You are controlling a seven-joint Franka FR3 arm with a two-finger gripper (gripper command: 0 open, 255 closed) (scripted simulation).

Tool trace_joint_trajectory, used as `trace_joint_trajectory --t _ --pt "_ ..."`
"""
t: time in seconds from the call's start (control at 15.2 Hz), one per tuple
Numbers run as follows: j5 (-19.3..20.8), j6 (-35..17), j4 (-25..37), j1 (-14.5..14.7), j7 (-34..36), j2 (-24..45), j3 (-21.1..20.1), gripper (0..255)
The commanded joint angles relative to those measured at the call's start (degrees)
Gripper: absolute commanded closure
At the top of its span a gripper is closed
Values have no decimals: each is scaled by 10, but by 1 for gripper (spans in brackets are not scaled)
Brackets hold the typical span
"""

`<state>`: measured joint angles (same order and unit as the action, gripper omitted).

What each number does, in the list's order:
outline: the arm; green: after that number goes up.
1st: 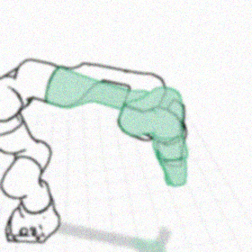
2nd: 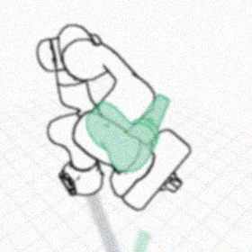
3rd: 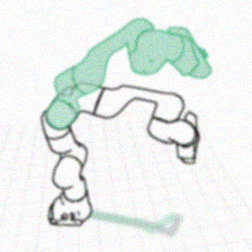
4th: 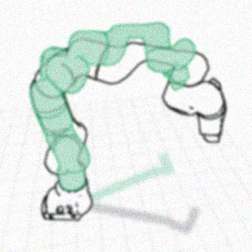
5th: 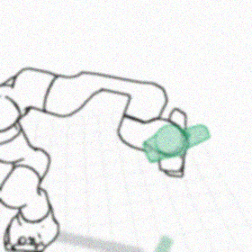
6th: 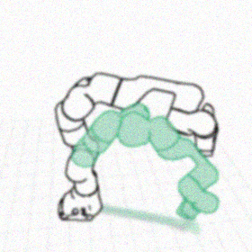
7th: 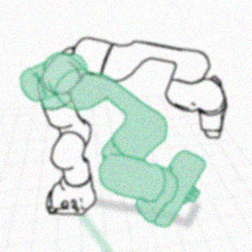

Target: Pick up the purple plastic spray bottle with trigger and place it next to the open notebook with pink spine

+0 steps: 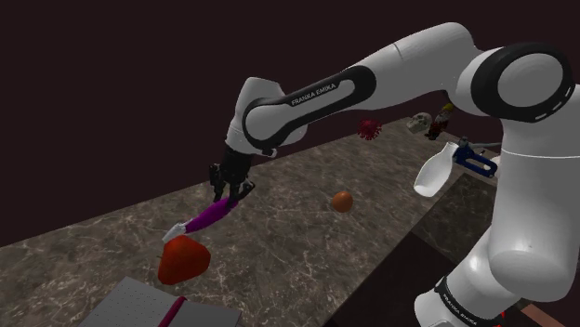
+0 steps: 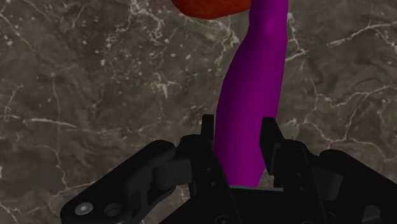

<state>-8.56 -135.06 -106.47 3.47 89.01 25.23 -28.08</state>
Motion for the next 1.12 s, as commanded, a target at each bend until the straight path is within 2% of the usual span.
trace_joint_trajectory --t 0.0,0.46,0.53,0.86,1.06 --pt "2 -11 -3 1 -2 8 2 255" --pt "2 -11 -3 1 -2 8 2 255" --pt "2 -11 -3 1 -2 8 2 0" --pt "2 -11 -3 1 -2 8 2 0" --pt "-12 34 3 -17 -10 -30 -5 0"
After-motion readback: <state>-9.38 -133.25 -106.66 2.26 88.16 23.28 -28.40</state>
